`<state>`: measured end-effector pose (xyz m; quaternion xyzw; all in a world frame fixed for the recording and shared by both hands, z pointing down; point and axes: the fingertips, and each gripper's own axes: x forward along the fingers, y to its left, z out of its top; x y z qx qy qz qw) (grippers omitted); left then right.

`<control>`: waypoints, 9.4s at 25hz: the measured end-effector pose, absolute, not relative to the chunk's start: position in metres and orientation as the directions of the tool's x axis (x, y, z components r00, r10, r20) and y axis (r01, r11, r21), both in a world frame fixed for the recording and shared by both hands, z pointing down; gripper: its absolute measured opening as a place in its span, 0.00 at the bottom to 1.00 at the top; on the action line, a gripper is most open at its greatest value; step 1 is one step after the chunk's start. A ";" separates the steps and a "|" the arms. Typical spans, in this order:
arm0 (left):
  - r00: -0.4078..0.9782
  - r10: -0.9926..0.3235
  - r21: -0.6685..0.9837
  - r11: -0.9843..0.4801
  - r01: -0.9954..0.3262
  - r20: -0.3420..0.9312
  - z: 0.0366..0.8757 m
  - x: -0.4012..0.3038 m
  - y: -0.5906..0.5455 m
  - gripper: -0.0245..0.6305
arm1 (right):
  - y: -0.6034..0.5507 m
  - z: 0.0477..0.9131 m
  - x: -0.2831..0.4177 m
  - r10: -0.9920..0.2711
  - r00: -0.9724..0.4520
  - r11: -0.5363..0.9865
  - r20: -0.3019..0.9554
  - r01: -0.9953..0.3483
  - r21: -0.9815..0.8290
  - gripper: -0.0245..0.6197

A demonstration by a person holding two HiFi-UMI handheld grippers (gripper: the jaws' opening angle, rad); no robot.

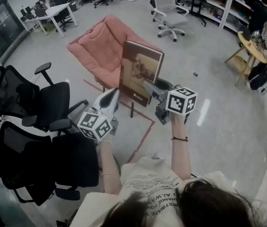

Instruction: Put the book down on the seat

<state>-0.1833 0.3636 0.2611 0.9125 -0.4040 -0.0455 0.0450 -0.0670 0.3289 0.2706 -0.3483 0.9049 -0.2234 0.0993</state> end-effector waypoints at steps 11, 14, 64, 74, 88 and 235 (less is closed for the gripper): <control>0.662 -0.749 0.110 -0.661 -0.742 -0.032 0.262 -0.164 0.364 0.03 | 0.327 0.270 -0.043 -0.681 -0.730 0.650 -0.061 -0.564 -0.509 0.28; 0.655 -0.756 0.110 -0.653 -0.750 -0.024 0.263 -0.158 0.364 0.03 | 0.325 0.271 -0.035 -0.679 -0.731 0.650 -0.068 -0.556 -0.518 0.28; 0.707 -0.705 0.135 -0.697 -0.705 0.052 0.304 -0.098 0.104 0.03 | 0.076 0.321 0.039 -0.770 -0.636 0.513 -0.053 -0.566 -0.646 0.27; 0.696 -0.717 0.144 -0.685 -0.715 0.045 0.309 -0.114 0.057 0.03 | 0.029 0.331 0.028 -0.773 -0.633 0.499 -0.035 -0.574 -0.649 0.27; 0.621 -0.783 0.170 -0.608 -0.775 0.032 0.310 -0.094 -0.028 0.03 | -0.068 0.321 0.037 -0.688 -0.725 0.575 -0.028 -0.521 -0.630 0.27; 0.374 -0.737 0.618 0.075 -0.783 0.563 0.758 -0.157 -0.314 0.03 | -0.403 0.862 -0.121 0.084 -0.605 0.613 0.792 -0.595 -0.519 0.41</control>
